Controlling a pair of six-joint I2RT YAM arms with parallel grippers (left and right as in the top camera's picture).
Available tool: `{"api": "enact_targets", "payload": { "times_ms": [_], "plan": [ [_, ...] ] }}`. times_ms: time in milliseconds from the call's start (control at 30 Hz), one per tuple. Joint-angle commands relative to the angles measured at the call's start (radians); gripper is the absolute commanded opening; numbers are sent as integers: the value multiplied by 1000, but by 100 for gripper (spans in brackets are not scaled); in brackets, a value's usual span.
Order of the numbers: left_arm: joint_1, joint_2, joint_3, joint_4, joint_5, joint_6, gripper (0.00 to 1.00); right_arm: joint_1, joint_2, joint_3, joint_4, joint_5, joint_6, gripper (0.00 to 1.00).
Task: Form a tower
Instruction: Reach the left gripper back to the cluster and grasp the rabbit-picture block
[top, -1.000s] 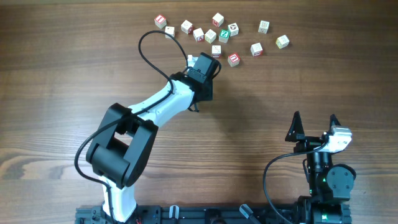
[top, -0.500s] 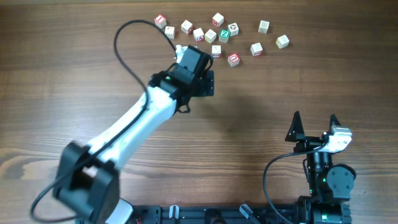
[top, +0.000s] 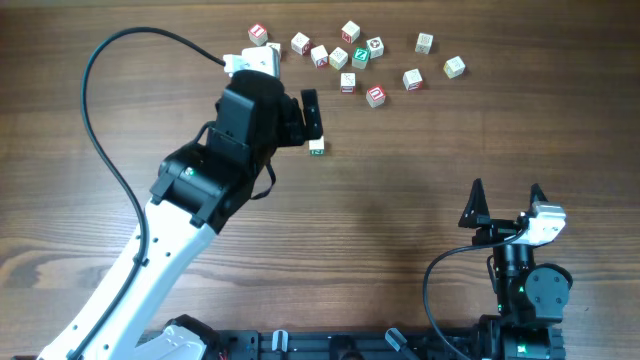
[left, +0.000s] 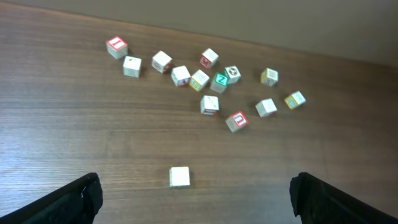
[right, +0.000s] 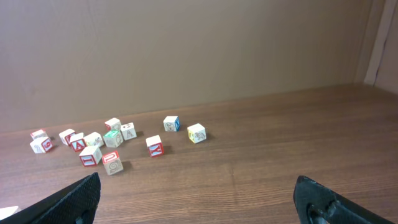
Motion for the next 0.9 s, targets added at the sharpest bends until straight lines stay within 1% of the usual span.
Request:
{"api": "enact_targets", "payload": {
  "times_ms": [0,100,133,167,200,267,333,367,433,500,533,600,633,733,800,867],
  "plan": [
    [47,-9,-2,49,-20,-2,100,-6,-5,0,2,-19,-18,100],
    [93,-9,-2,91,-19,2,100,-6,-5,0,2,-19,-18,100],
    [132,-9,-2,106,2,2,100,-6,-5,0,2,-19,-18,100],
    [163,-8,-2,132,74,32,100,-6,-5,0,2,-19,-18,100],
    [203,-1,-2,175,183,59,100,-6,-5,0,2,-19,-18,100],
    [224,16,3,207,247,80,100,-6,-5,0,2,-19,-18,100],
    [230,82,42,240,313,81,100,-6,-5,-1,2,-19,-18,100],
    [228,129,73,244,329,82,100,-6,-5,-1,2,-19,-18,100],
    [226,303,212,235,337,81,99,-6,-5,-1,2,-19,-18,100],
    [211,531,432,177,348,108,100,-6,-5,0,2,-19,-18,100],
    [199,610,507,156,348,112,99,-6,-5,0,2,-19,-18,100],
    [158,773,646,126,347,161,96,-6,-5,0,2,-19,-18,100],
    [142,818,671,127,345,191,95,-6,-5,0,2,-19,-18,100],
    [110,945,682,161,332,193,92,-6,-5,0,2,-19,-18,100],
    [107,994,682,161,333,193,89,-6,-5,-1,2,-19,-18,100],
    [99,1036,682,157,367,193,88,-6,-5,-1,2,-19,-18,100]
  ]
}}
